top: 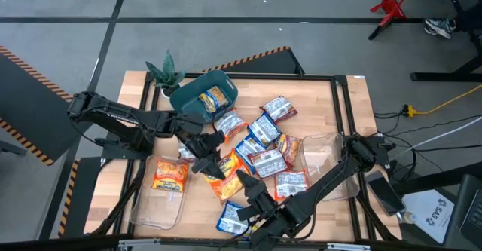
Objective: Sort Maruchan noodles
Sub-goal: Put the orange noodle pack into the left transparent bin
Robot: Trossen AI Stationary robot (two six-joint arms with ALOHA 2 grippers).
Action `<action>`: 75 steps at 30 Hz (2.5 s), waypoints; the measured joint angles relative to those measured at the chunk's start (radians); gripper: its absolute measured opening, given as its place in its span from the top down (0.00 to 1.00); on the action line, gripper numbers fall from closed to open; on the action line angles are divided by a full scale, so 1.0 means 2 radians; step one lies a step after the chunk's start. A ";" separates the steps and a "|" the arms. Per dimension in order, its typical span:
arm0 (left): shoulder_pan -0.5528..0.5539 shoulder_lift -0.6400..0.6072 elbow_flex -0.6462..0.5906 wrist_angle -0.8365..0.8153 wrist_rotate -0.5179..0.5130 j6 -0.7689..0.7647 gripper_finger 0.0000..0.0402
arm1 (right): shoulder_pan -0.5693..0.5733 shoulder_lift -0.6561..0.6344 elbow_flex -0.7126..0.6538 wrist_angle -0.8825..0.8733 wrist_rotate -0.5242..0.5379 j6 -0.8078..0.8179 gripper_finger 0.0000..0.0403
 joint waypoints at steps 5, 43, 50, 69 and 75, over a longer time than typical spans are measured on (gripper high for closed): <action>0.001 0.000 -0.002 0.012 0.005 0.002 0.41 | 0.000 0.000 -0.004 -0.002 -0.009 0.006 0.85; 0.009 0.004 -0.002 0.022 0.006 0.012 0.56 | 0.018 -0.001 -0.006 -0.001 0.023 0.044 0.42; 0.007 0.005 -0.002 0.021 -0.006 0.018 0.64 | 0.006 -0.001 -0.006 -0.001 0.018 0.070 0.48; 0.001 0.004 -0.002 0.021 -0.018 0.029 0.72 | 0.011 0.000 -0.006 -0.004 0.028 0.080 0.52; 0.001 0.004 -0.002 0.020 -0.019 0.029 0.72 | 0.025 0.000 -0.006 -0.005 0.042 0.080 0.52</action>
